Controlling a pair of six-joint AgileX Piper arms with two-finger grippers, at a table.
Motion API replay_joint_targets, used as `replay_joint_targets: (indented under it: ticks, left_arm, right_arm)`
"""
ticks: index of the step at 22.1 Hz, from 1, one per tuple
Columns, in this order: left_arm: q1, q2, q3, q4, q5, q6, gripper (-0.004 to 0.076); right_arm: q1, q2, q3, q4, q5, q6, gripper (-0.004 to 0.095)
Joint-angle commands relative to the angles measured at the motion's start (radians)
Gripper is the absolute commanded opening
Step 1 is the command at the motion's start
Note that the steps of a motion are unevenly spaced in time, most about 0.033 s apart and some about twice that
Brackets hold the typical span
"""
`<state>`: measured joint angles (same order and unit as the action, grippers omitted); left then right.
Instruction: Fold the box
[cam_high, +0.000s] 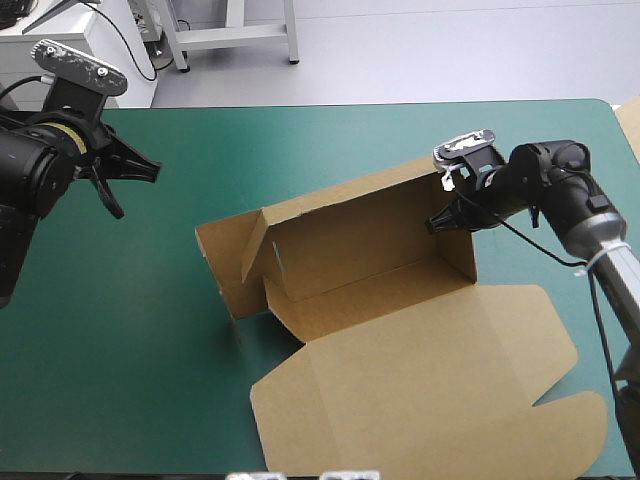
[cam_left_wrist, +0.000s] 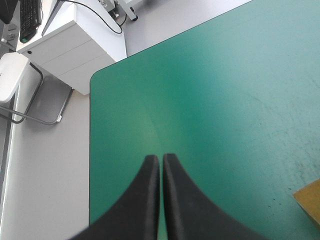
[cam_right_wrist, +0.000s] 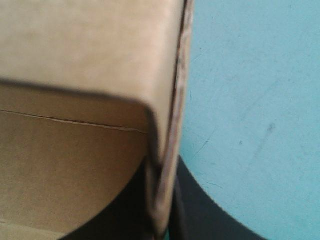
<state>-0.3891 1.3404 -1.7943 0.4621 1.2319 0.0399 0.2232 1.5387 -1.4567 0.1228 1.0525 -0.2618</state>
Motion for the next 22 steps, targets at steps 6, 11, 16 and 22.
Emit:
replay_joint_targets:
  ticks: [6, 11, 16, 22]
  left_arm:
    - [0.002, -0.029, -0.030, 0.016, -0.069, -0.054, 0.0007]
    - [0.002, -0.020, -0.030, -0.036, -0.063, -0.054, 0.0007]
    - [0.002, -0.011, -0.020, -0.034, -0.047, -0.054, 0.0007]
    - [0.002, -0.011, -0.015, -0.022, -0.070, -0.072, 0.0007]
  right_arm:
    - [-0.004, 0.186, -0.152, 0.012, -0.008, 0.051, -0.0021]
    - [-0.004, 0.330, -0.352, 0.012, -0.012, 0.066, 0.0036]
    - [-0.004, 0.342, -0.513, 0.018, 0.072, -0.010, 0.0610]
    - [-0.004, 0.299, -0.677, 0.023, 0.193, -0.025, 0.0767]
